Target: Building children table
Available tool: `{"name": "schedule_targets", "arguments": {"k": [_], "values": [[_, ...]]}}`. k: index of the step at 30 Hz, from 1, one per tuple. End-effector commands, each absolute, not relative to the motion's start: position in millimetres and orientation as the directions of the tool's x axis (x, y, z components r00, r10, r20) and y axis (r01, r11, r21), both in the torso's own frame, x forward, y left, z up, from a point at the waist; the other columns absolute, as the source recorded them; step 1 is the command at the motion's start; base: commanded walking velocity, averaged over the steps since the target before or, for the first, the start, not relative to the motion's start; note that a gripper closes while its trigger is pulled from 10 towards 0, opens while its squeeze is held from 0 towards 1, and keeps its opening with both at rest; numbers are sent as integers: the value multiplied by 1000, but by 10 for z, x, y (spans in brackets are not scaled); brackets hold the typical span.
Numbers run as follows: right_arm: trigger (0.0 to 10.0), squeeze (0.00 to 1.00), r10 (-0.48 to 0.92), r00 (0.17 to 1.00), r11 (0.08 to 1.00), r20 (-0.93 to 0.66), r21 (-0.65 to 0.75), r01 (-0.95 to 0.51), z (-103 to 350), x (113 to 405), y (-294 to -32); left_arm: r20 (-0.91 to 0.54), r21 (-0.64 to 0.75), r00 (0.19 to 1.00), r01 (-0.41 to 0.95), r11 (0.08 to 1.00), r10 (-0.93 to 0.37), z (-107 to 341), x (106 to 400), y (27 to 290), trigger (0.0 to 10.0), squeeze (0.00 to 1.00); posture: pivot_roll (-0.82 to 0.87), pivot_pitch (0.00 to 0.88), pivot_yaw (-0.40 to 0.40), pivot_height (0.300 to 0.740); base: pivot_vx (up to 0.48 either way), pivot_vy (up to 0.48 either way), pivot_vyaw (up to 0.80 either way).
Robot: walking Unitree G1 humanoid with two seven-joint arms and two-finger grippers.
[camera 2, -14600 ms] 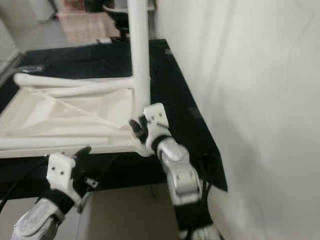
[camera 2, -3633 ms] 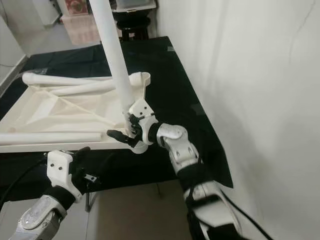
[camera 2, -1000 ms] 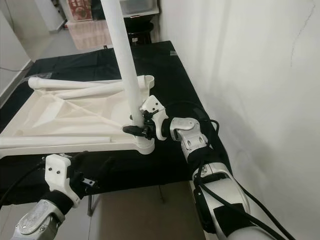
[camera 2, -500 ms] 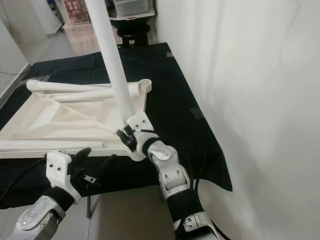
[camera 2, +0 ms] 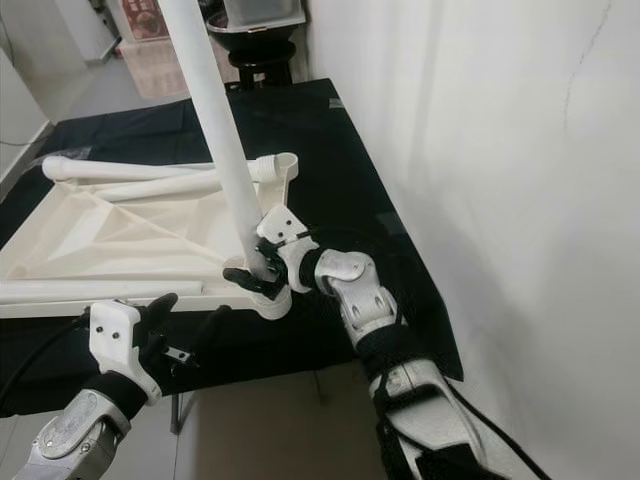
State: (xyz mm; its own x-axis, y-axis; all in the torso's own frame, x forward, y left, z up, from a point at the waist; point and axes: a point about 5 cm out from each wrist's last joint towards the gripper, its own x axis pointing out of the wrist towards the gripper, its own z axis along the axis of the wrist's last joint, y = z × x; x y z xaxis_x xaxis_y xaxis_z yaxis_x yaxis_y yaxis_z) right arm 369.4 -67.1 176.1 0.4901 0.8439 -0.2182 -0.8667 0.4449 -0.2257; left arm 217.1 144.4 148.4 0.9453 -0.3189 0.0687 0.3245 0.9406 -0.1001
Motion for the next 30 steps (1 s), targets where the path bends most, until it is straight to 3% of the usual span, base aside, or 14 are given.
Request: {"name": "schedule_targets", "arguments": {"k": [1, 3, 4, 5, 6, 17, 21, 23, 24, 25, 26, 29, 30], "values": [[10000, 0, 861, 469, 435, -195, -195, -879, 1837, 3734, -611, 52, -98, 949, 314, 944, -311, 1452, 2155, 1462, 10000, 0, -20, 88, 68, 740, 0, 0, 0], [10000, 0, 864, 467, 435, -189, -187, -881, 1874, 3759, -625, 52, -99, 949, 313, 944, -310, 1452, 2148, 1458, 10000, 0, -19, 89, 65, 740, 0, 0, 0], [6941, 0, 868, 459, 428, -189, -182, -885, 1902, 3774, -638, 52, -99, 950, 312, 945, -308, 1454, 2141, 1455, 10000, 0, -19, 91, 63, 740, 0, 0, 0], [6941, 0, 868, 459, 428, -189, -182, -885, 1902, 3774, -638, 52, -99, 950, 312, 945, -308, 1454, 2141, 1455, 10000, 0, -19, 91, 63, 740, 0, 0, 0], [0, 0, 876, 446, 418, -184, -174, -892, 1932, 3783, -649, 53, -100, 950, 312, 945, -308, 1456, 2136, 1452, 10000, 0, -20, 96, 63, 740, 0, 0, 0], [0, 0, 896, 398, 374, -197, -147, -916, 1860, 3790, -820, 54, -109, 949, 315, 943, -311, 1469, 2124, 1450, 10000, 0, -28, 114, 71, 740, 0, 0, 0], [0, 0, 878, 439, 418, -193, -141, -898, 1821, 3781, -942, 53, -111, 948, 318, 942, -314, 1473, 2123, 1452, 10000, 0, -24, 119, 72, 740, 0, 0, 0], [0, 0, 836, 509, 488, -207, -143, -861, 1734, 3718, -963, 51, -109, 948, 318, 942, -314, 1475, 2120, 1467, 10000, 0, -22, 126, 74, 740, 0, 0, 0], [0, 0, 696, 696, 677, -174, -162, -718, 1683, 3719, -899, 50, -108, 949, 316, 943, -313, 1480, 2123, 1485, 10000, 0, -32, 137, 77, 740, 0, 0, 0], [0, 0, 424, 897, 895, -125, -93, -436, 1643, 3679, -892, 50, -107, 949, 315, 943, -311, 1483, 2128, 1500, 10000, 0, -39, 141, 80, 740, 0, 0, 0], [0, 0, 303, 939, 946, -163, -67, -317, 1539, 3518, -879, 51, -110, 950, 313, 943, -309, 1487, 2133, 1513, 10000, 0, -49, 144, 92, 740, 0, 0, 0], [0, 0, 485, 863, 863, -139, -80, -498, 1464, 3242, -561, 49, -112, 950, 313, 943, -310, 1480, 2153, 1524, 10000, 0, -50, 131, 108, 740, 0, 0, 0], [0, 0, 485, 863, 863, -139, -80, -498, 1464, 3242, -561, 49, -112, 950, 313, 943, -310, 1480, 2153, 1524, 10000, 0, -50, 131, 108, 740, 0, 0, 0]]}}
